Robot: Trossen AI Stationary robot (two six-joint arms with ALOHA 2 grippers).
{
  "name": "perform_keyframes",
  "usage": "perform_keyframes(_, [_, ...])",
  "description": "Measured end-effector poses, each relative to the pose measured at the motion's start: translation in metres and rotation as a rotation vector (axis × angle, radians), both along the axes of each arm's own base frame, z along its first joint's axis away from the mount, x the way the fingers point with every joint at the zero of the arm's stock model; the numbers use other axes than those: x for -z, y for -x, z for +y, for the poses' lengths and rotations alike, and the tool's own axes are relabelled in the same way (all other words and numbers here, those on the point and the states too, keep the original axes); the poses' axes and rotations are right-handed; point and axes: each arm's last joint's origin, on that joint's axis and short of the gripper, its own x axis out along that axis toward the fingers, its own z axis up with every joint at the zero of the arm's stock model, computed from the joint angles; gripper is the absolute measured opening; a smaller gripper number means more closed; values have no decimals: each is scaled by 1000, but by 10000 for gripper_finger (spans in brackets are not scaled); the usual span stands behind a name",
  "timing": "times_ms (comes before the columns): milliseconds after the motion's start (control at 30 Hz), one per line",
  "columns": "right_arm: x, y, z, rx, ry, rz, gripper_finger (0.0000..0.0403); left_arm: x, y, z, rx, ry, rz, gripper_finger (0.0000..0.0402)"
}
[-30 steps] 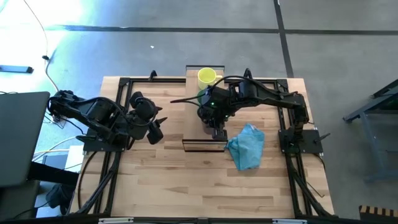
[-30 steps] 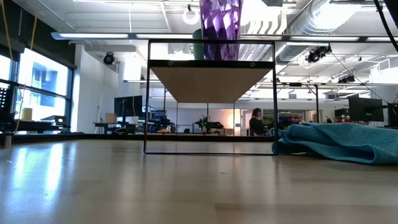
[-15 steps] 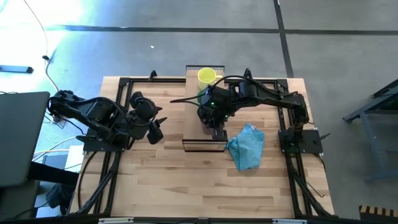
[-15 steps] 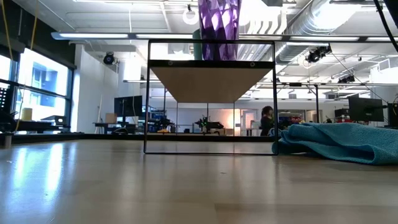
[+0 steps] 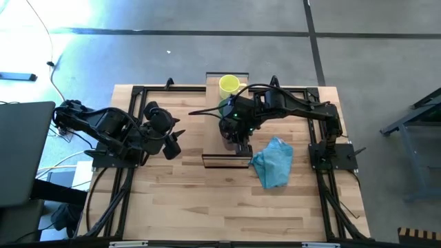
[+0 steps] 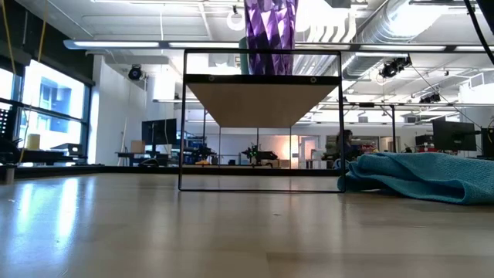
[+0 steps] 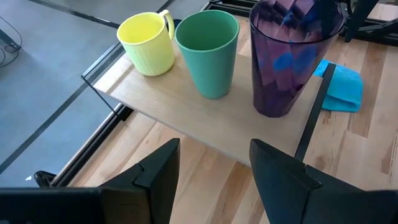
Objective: Stack small to large cups/mugs on shelf
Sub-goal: Put the purple glass on the shelf
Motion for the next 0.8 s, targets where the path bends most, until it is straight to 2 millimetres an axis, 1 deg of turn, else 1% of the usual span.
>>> perform_keyframes(233, [0,0,0,-2,-3,0,67,0,0,0,0,0,0,184])
perform_keyframes(433, [0,0,5,-25,-4,-5,67,0,0,0,0,0,0,184])
perform_keyframes(800, [0,0,4,-8,24,-6,67,0,0,0,-2,2,-2,184])
